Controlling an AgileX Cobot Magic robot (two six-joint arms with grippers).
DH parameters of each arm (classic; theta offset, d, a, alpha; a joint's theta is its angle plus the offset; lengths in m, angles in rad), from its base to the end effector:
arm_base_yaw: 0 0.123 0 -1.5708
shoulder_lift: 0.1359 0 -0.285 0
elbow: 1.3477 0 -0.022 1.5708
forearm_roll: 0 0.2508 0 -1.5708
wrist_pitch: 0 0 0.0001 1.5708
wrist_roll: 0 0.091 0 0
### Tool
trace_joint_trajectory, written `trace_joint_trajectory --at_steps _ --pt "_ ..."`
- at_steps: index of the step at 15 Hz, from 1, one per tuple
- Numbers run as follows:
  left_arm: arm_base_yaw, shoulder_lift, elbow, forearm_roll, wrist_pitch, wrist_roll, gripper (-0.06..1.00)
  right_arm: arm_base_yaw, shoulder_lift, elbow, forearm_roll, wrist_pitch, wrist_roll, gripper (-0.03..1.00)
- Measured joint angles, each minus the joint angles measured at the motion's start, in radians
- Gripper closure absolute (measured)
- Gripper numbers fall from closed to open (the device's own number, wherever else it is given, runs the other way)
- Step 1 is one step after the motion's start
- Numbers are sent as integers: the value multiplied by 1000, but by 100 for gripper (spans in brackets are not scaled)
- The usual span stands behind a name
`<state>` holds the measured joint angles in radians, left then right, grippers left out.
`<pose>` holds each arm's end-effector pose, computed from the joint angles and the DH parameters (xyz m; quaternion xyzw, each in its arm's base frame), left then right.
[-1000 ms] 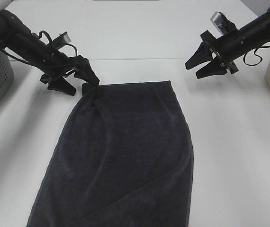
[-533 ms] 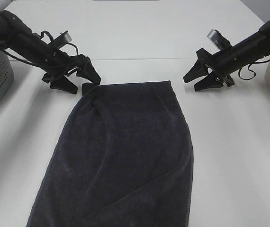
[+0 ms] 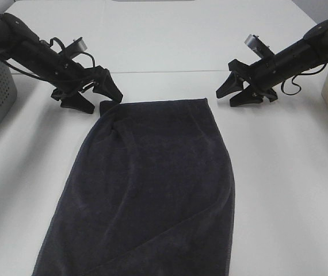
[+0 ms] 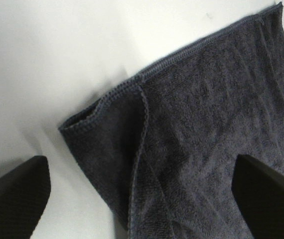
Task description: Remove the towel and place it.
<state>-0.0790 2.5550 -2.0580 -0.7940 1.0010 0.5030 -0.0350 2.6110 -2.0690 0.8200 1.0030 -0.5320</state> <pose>0.5129 -0.0955 0.0986 0.0895 0.9328 -0.3181 0.1438 0.5206 0.0379 0.0737 -0.0362 0.9355 0.3193 0.1470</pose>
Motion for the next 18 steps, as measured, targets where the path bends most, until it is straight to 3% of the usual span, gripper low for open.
trace_joint_trajectory --at_steps 3,6,9,11,15,17,18 --pt "-3 0 0 0 -2 0 1 12 18 -6 34 18 31 42" --pt "-42 0 0 7 -31 0 1 78 29 -14 34 17 65 42" --pt "-114 1 0 9 -88 -26 4 153 28 -22 -40 -5 171 45" --pt "-138 8 0 17 -124 -88 17 166 27 -25 -95 -20 243 57" --pt "-138 21 0 53 -141 -97 67 164 28 -25 -140 -34 275 96" --pt "-139 22 0 61 -141 -74 87 164 27 -25 -140 -35 284 96" --pt "-139 22 0 74 -141 -40 92 164 27 -31 -147 -34 286 96"
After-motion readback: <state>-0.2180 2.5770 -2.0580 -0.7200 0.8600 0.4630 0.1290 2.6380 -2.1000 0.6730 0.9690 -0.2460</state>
